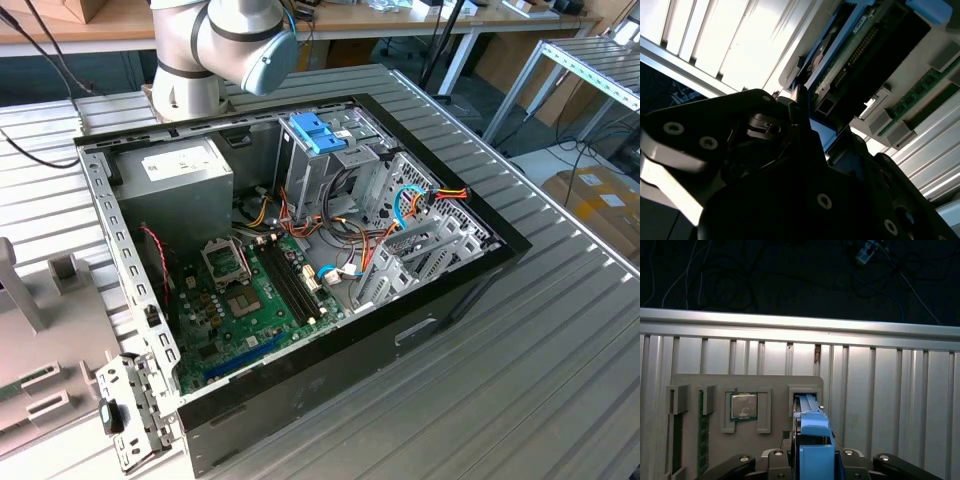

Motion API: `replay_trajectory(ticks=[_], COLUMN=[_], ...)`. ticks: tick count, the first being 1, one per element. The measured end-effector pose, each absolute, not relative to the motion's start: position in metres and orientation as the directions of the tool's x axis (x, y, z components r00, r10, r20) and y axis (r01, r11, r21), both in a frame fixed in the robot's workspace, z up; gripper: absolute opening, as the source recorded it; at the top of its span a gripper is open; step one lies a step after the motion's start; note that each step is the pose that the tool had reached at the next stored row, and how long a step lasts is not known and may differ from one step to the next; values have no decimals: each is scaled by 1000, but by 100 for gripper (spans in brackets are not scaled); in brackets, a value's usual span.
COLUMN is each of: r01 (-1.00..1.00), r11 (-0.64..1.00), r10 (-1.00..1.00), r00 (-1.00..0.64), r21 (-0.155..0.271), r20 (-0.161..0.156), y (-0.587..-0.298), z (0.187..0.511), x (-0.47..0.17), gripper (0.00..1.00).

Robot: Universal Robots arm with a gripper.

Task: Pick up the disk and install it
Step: 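Pick up the disk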

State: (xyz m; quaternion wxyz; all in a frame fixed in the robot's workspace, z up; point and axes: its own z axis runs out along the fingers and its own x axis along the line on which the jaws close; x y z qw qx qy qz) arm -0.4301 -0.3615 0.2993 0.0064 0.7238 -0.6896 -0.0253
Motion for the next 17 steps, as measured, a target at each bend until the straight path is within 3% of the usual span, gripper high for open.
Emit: replay_trajectory(ticks=[17], r01=[-998], r11=[-49], r10=[-998], r00=[48], r21=[44], r20=[-30], y=[-360], z=[307], x=[-430], gripper=[37])
